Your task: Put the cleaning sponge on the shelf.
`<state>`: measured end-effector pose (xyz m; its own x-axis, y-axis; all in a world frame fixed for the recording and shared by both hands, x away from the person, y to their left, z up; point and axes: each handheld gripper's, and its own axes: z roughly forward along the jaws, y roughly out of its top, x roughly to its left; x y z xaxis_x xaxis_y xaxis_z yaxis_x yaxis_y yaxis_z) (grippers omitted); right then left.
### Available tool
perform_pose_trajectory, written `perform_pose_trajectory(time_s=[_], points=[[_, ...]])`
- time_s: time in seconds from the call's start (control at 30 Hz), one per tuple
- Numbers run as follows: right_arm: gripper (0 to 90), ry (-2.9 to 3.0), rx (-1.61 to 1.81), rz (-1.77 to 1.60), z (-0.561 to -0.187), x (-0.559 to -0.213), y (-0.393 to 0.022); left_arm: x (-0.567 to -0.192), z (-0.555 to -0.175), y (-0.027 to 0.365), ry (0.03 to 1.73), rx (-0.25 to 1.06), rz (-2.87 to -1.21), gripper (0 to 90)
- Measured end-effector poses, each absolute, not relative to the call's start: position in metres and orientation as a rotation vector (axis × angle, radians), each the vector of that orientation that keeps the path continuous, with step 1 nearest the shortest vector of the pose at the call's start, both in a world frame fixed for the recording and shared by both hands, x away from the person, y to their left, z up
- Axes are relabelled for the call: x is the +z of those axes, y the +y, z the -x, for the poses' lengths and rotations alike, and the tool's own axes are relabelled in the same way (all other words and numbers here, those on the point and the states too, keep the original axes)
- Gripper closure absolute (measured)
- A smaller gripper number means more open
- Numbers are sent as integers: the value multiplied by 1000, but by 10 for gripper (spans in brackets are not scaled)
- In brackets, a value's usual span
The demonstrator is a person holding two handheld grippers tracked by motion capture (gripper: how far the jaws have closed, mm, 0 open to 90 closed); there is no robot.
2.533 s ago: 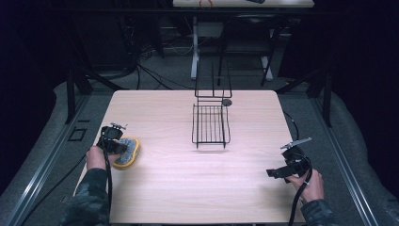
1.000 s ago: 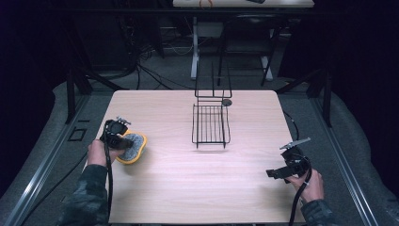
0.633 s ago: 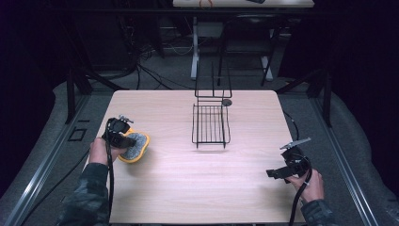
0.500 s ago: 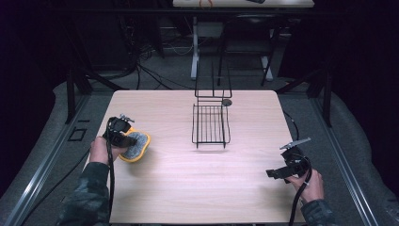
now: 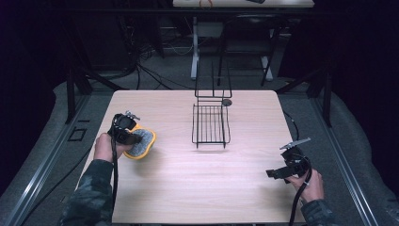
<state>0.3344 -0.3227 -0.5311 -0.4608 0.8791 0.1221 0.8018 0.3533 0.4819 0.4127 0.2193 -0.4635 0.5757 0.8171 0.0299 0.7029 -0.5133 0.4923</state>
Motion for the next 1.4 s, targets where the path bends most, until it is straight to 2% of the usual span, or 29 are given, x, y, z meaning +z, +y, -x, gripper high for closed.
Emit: perform_pose_trajectory(time_s=[1.4], points=[[31,2480,731,-1529,-335,-533,-322,-442,-429,139,1000,335,-2402,869]])
